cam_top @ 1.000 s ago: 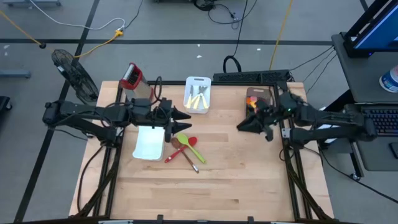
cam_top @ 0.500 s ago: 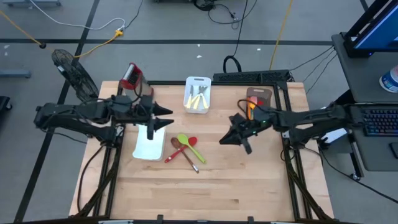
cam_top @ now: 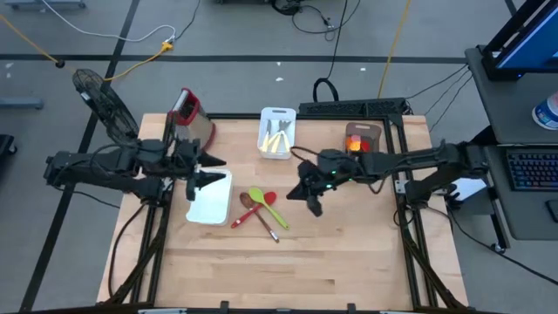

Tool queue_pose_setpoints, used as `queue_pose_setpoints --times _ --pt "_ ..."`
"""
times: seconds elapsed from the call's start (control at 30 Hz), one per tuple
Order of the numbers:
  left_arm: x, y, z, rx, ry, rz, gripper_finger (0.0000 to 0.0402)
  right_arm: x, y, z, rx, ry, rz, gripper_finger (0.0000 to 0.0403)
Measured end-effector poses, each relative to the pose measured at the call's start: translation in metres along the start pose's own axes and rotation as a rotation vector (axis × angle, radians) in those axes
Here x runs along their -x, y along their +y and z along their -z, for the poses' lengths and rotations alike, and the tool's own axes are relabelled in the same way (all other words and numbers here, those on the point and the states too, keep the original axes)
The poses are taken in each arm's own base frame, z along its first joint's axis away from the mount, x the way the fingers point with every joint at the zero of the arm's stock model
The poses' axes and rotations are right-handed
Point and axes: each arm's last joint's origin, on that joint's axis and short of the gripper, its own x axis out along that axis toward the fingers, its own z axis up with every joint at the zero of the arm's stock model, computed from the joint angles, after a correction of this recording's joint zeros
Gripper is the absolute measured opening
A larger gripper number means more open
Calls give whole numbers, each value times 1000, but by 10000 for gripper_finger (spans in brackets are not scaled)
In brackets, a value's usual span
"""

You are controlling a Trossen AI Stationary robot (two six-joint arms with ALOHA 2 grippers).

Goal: Pick & Place Kitchen Items
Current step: Put the green serving spoon into the bottom white bin

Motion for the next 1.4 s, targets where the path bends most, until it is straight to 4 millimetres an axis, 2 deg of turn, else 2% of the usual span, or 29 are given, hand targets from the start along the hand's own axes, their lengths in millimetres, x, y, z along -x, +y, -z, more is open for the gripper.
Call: queue_pose_setpoints --times 0.23,0.43,0.63,0.83,1.13,1.27,1.4 --pt "24 8 24 23 -57 22 214 -36 -6 -5 -63 142 123 1" --pt "40 10 30 24 -91 49 214 -71 -19 2 -165 220 171 0" --pt "43 10 32 26 -71 78 214 -98 -33 15 -214 264 219 0" --pt "43 10 36 39 -26 94 214 -111 -40 22 -226 295 152 2" --pt "44 10 37 34 -16 118 214 -113 -45 22 -267 276 162 2" --pt "44 10 37 13 -16 119 214 -113 -47 20 -300 256 190 23" --pt "44 10 37 -1 -17 119 214 -115 -41 23 -293 259 189 66"
